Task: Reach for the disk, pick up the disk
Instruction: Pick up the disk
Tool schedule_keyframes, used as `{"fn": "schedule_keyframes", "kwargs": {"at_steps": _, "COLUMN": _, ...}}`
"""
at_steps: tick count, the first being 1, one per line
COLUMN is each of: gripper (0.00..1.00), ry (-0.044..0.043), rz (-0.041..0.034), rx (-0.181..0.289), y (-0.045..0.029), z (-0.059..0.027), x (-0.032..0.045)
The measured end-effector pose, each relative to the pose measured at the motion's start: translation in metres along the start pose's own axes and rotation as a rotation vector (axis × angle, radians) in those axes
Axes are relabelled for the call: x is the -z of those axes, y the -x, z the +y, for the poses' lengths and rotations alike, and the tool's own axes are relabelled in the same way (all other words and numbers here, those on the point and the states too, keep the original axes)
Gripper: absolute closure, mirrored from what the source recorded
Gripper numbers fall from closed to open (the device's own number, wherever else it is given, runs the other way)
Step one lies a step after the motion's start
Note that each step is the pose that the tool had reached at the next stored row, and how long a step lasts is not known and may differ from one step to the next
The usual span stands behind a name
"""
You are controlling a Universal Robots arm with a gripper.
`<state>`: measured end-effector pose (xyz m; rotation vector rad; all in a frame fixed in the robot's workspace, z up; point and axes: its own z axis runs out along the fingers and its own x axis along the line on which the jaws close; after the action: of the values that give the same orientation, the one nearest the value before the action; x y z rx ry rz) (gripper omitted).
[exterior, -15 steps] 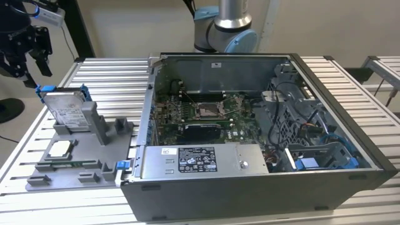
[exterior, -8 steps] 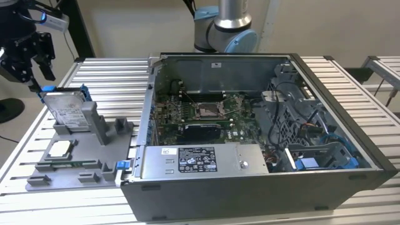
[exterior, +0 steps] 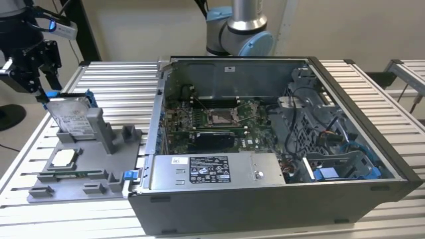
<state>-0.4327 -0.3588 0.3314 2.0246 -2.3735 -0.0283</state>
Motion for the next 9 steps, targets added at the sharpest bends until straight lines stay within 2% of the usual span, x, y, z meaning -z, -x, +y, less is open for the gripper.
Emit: {"fn": "schedule_keyframes", "kwargs": {"at_steps": 9, "gripper": 0.0, "ry": -0.0066, "rz": 0.0007, "rx": 0.062, "y": 0.0048, "z": 0.0003, "x": -0.0163}}
